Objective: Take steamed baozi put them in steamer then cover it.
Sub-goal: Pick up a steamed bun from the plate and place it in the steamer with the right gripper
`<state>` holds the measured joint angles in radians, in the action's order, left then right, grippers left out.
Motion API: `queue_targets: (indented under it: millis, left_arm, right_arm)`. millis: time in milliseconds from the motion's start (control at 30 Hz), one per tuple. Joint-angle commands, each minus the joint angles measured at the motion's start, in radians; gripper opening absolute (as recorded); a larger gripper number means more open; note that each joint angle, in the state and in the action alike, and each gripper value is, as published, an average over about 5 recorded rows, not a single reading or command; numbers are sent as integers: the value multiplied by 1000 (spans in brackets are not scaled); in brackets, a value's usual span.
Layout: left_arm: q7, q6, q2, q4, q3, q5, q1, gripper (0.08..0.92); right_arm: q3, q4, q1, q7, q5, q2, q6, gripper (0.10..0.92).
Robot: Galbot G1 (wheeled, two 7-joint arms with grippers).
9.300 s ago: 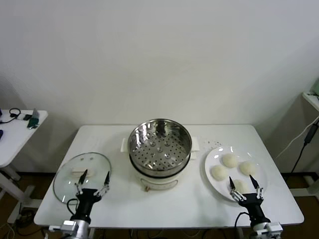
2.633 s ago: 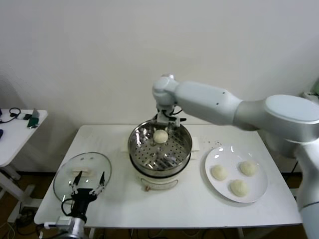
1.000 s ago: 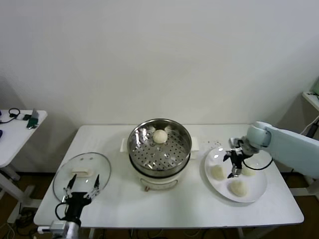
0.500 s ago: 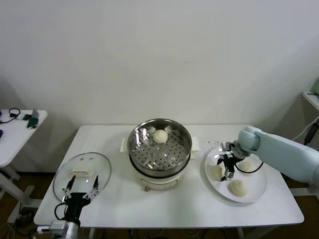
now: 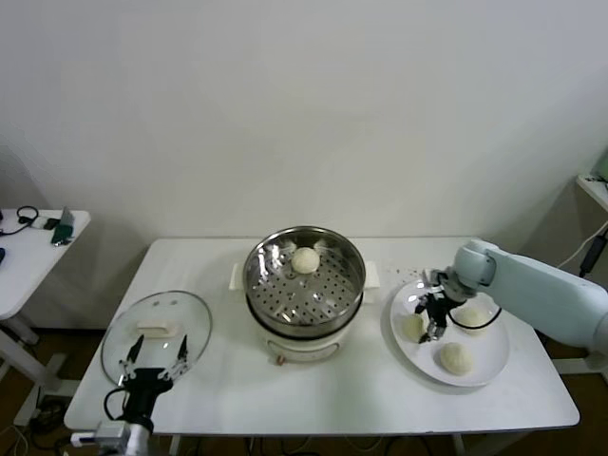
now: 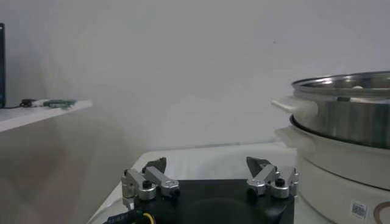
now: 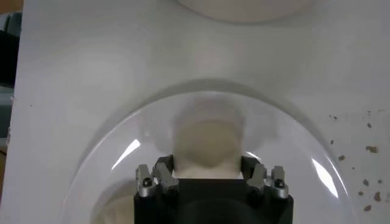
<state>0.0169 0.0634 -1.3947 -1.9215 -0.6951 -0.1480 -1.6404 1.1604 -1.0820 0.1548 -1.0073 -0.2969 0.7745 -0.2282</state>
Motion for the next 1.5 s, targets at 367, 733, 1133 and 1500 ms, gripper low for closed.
queue_targets:
  millis: [367,733,1133,1500]
  left_arm:
    - [-16,-13,7,-10,26,-3,4,823]
    - [-19,-21,13,-44,73,6,9,823]
    - [-18,-10,22,-66,89,2,-10,823]
    - [-17,-4,22,-82,85,-13,-32,823]
  right_arm:
    - [470,-92,628,-10,-403,-18,-3,696]
    - [706,-151,965,3,-734,225,-23,701]
    - [623,-44,778,71,-793,557,-79,704]
    - [592,92,616,98,-787,747,-94,704]
